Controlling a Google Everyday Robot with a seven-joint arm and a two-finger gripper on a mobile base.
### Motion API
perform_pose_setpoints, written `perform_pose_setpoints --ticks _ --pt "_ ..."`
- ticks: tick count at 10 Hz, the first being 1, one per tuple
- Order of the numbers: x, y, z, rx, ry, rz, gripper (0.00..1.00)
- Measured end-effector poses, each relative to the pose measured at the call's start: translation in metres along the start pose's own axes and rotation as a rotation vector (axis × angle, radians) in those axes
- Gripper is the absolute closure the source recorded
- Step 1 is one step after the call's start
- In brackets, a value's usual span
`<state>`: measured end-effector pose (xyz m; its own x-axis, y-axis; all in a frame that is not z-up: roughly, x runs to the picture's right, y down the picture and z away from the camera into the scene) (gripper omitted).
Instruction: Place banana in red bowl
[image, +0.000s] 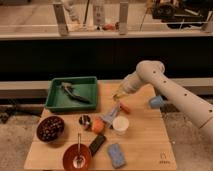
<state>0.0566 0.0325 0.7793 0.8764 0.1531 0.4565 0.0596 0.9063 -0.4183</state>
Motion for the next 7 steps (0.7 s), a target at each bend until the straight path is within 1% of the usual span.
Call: perform_pose_setpoints --ticks 1,2,3,5,7 --pt "-0.029 0.021 -0.002 -0.015 -0.016 -0.07 1.0" --pt "-0.047 0.035 -0.003 -0.029 -0.028 -0.12 1.0" --pt "-0.073 0.054 -0.005 -0.057 -0.047 -0.199 1.0" --pt "-0.104 0.085 -0.006 -0.127 -0.086 -0.313 1.0" --pt "-0.124 0.118 -0.006 -0.211 -0.13 -0.418 1.0"
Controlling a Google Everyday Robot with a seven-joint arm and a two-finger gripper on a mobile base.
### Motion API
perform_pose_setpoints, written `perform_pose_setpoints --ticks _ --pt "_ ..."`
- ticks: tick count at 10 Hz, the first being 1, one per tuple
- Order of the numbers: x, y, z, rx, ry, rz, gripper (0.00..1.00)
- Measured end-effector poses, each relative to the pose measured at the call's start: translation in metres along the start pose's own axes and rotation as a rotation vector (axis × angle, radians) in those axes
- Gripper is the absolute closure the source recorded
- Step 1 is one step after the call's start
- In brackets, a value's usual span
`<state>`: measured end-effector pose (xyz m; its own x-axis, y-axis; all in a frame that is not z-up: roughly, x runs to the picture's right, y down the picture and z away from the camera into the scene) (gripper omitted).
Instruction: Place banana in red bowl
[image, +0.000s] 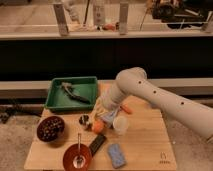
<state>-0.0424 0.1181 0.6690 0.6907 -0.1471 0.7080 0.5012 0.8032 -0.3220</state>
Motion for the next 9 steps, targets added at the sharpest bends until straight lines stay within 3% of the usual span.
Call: perform_pose_setpoints --ticks 2,4,6,9 --pt "-0.018 0.019 0.011 -0.062 -0.035 -0.079 1.0" --pt "-0.027 0.046 0.036 -0.116 -0.038 -0.145 1.0" --pt "-0.04 0.059 0.055 -0.135 -0.036 -0.214 1.0" --pt "-0.077 0.08 0.068 -0.153 -0.055 -0.345 1.0"
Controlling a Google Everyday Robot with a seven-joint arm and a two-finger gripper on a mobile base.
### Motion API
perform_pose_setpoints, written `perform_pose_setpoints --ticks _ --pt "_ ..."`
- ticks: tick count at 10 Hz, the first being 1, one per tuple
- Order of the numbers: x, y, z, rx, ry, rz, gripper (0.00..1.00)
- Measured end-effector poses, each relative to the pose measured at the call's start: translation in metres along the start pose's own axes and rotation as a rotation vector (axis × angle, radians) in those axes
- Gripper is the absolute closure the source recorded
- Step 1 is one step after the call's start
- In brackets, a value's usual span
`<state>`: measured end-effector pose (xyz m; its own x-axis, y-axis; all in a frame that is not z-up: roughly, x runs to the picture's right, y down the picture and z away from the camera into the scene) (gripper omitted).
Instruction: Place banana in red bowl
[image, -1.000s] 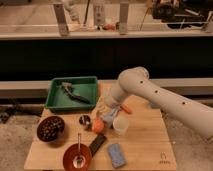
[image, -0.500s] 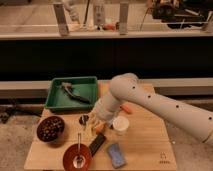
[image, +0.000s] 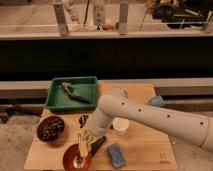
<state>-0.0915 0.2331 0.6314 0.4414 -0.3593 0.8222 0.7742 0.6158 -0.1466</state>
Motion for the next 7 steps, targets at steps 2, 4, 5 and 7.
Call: perform_pose_setpoints --ticks 2,4,5,7 --pt "-0.016 0.0 0.01 -0.011 0.011 -0.053 0.93" --pt "-0.022 -0.005 0.02 -0.016 0.056 -0.077 0.73" --pt "-0.021 -0.007 0.025 -0.015 0.076 -0.081 0.64" --pt "-0.015 -0.01 0.034 -0.023 0.101 -0.075 0.44"
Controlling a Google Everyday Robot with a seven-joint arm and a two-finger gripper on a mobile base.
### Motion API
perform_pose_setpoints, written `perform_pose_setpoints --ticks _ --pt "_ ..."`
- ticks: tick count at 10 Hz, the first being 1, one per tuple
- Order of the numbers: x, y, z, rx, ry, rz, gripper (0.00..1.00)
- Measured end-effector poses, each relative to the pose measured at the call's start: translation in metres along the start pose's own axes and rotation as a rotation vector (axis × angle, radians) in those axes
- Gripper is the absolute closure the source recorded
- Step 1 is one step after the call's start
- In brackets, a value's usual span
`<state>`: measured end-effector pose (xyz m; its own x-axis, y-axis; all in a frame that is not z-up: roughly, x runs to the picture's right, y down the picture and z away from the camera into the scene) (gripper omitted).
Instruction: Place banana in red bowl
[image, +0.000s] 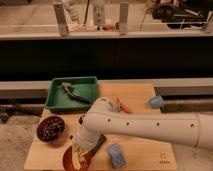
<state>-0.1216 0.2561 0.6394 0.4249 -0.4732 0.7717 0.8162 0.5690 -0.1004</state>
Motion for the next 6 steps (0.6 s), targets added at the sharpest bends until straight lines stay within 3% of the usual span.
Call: perform_pose_setpoints --ticks 3,6 --pt "0.017 0.0 0.019 -0.03 0.011 0.031 0.2" --pt "0.036 -0.005 0.023 -0.044 0.014 0.109 0.2"
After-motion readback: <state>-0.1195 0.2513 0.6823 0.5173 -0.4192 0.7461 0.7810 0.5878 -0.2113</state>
